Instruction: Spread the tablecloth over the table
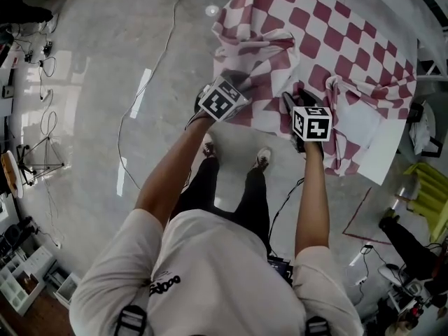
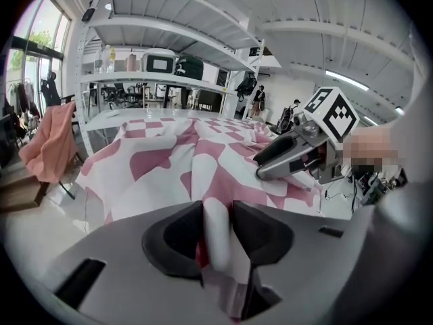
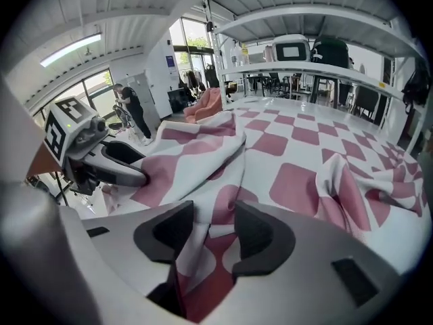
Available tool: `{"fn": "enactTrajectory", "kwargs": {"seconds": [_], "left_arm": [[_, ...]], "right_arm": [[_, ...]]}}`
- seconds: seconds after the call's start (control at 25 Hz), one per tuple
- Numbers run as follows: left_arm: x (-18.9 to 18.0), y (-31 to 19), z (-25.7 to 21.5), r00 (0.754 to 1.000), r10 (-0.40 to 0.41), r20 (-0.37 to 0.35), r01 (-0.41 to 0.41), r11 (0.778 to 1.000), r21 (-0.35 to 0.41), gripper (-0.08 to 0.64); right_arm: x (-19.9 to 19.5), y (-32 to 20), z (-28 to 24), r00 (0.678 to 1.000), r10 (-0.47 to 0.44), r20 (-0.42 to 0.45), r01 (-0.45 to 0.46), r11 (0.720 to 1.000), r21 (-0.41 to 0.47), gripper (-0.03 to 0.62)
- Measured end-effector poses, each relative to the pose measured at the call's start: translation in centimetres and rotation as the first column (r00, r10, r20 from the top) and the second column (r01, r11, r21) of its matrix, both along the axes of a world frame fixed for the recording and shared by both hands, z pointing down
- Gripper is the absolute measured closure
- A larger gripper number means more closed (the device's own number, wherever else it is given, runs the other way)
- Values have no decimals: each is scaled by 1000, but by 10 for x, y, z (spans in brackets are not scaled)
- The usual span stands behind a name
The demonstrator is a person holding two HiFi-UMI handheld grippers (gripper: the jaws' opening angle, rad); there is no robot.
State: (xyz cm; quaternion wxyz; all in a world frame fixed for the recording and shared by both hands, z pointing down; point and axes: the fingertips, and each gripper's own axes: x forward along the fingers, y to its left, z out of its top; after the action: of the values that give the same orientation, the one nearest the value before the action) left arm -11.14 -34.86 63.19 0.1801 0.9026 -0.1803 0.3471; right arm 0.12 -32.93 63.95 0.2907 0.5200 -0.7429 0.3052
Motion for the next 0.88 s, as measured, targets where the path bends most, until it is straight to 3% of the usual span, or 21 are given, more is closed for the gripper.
{"fn": "enactTrajectory", "kwargs": {"seconds": [0.16,0.36,0.52,0.72,0.88], "left_arm": [[-4,-1,-10,999,-16,-40,16,1000,-7,491],[-16,0,-38,995,-59,-85,59,998,0,522],[-43,-1,-68,981,-148,-123,152,988,21,525],[-98,9,-96,942,-303,-144,313,949,46,525],[-154,20,-107,902,-411,-130,422,904,65,526]], "right_arm": [[-2,-3,-5,1000,16,21,-16,1000,7,552],[-22,-1,-35,996,-88,22,88,996,32,563],[-53,4,-71,984,-161,77,156,985,74,563],[-107,18,-107,950,-277,141,261,957,126,563],[-159,27,-131,913,-356,198,329,932,155,563]]}}
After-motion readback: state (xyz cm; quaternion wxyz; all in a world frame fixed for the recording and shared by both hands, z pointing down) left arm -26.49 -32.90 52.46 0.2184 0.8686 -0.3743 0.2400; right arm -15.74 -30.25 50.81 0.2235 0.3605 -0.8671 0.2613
